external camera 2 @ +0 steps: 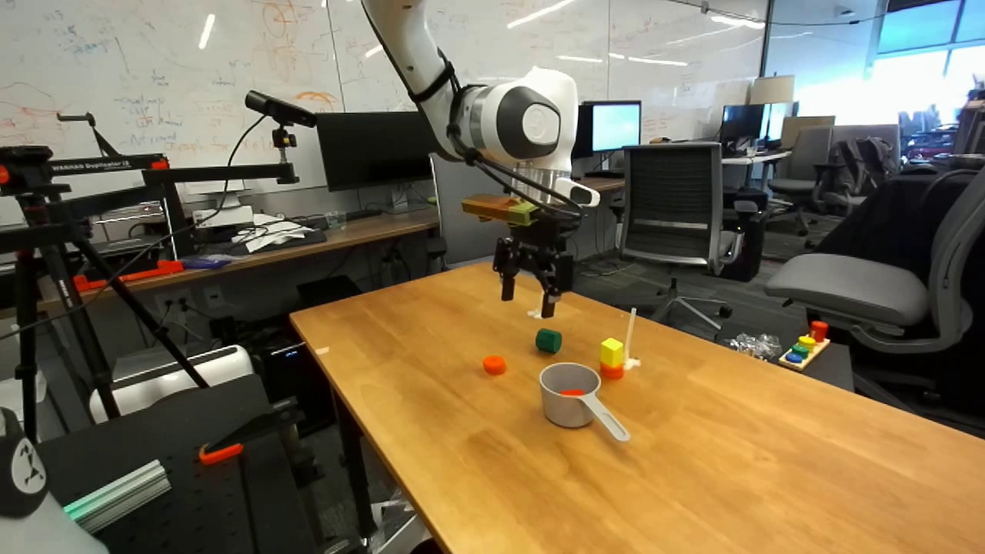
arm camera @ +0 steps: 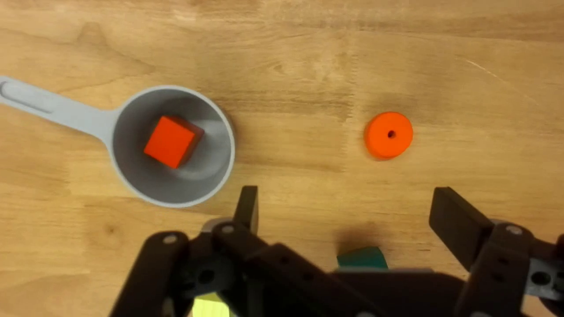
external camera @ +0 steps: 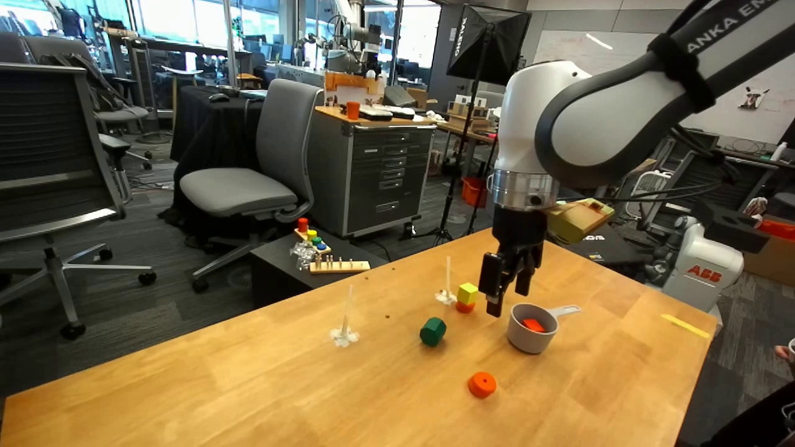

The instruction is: Put the blocks in the cup

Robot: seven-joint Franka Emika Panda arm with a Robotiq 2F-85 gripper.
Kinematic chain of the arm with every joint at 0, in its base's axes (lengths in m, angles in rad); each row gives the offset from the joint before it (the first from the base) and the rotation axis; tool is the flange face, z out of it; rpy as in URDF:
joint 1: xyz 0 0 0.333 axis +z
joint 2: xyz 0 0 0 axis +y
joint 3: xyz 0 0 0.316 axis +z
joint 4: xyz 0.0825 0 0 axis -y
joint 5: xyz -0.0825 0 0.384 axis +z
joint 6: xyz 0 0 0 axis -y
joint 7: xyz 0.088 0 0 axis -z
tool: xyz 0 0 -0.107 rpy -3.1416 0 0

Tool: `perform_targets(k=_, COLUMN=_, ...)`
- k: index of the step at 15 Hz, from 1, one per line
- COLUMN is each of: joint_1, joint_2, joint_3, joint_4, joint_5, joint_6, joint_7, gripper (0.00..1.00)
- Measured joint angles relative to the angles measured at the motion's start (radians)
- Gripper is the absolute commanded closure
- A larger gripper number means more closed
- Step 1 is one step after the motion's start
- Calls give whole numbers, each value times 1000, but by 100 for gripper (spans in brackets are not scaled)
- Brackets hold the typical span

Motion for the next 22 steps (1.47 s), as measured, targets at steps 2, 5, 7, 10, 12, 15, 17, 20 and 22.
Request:
perform_targets(k=2, joint_1=-1, joint_2=46, joint_3=0, joint_4=67, joint_5=-14, joint_6=-35, joint_7=-7, gripper=0)
perform_targets(k=5, joint_1=2, joint_2=123, joint_3=0, joint_4=154, joint_5=-27, joint_6=-58, joint_7=-7, gripper=0)
perform_targets(k=7, joint_1=6, joint_2=178, joint_3=0, joint_4=212, joint_5=-31, joint_6=-63, joint_7=-6, gripper=0)
perform_targets(k=10, joint_1=19, joint_2=258, joint_3=-1, joint_4=305, joint_5=-35, joint_6=-76, joint_7=-5, gripper=0)
perform_targets(k=12, joint_1=30, joint_2=304, joint_3=-1, joint_4=365, joint_5=-37, joint_6=-91, joint_7=-5, gripper=0)
perform_targets(k=15, joint_1=48, joint_2=361, joint_3=-1, joint_4=446, joint_5=-44, joint_6=-119, joint_7=-5, gripper=0)
perform_targets(k=17, joint_1=59, joint_2=395, joint_3=-1, joint_4=495, joint_5=-53, joint_6=-140, joint_7=-5, gripper=0)
perform_targets(k=20, joint_1=70, joint_2=444, joint_3=-4, joint_4=566, joint_5=-66, joint_6=-174, joint_7=-5, gripper=0)
perform_targets(k=22, joint_1=74, joint_2=477, joint_3=-6, joint_4=610, joint_5=-77, joint_6=-194, joint_7=-5, gripper=25)
